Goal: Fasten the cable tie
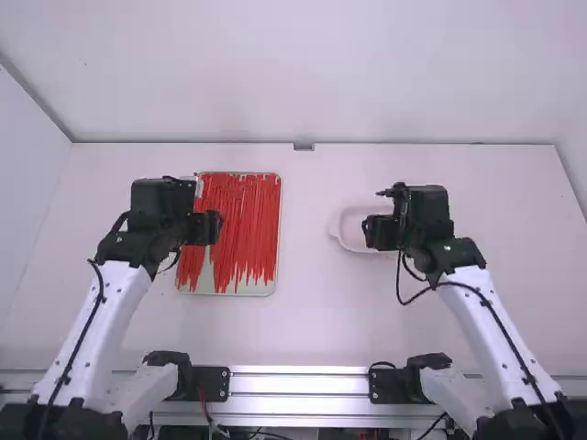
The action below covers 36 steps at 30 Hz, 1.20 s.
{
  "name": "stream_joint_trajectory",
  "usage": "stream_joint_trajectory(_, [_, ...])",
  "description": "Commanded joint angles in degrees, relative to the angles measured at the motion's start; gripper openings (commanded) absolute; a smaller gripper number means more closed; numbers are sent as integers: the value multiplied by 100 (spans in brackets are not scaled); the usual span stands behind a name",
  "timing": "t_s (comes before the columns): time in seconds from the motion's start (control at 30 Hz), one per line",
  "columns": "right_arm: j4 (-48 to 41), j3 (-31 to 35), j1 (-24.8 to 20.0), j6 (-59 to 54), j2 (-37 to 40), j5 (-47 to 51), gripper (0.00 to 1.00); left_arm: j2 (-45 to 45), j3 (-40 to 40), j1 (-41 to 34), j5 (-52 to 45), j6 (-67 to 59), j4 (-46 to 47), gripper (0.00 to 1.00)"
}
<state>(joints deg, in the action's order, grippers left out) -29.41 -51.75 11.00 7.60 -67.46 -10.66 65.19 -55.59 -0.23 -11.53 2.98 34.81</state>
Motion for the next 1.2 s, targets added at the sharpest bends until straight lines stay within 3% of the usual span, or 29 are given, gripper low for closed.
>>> stream_joint_trajectory(0.0, [-207,-453,130,77,-373,-160,79,346,-400,-12,168,-22,193,79])
stream_joint_trajectory(0.57, [-1168,-1895,890,75,-2032,-446,98,2191,-1797,-13,64,57,893,97])
stream_joint_trajectory(0.87, [-1329,-2361,1156,-57,-2129,-463,99,2424,-2175,-17,72,61,756,99])
stream_joint_trajectory(1.17, [-1338,-2594,1139,-37,-2129,-433,99,3132,-3320,-15,363,168,944,99])
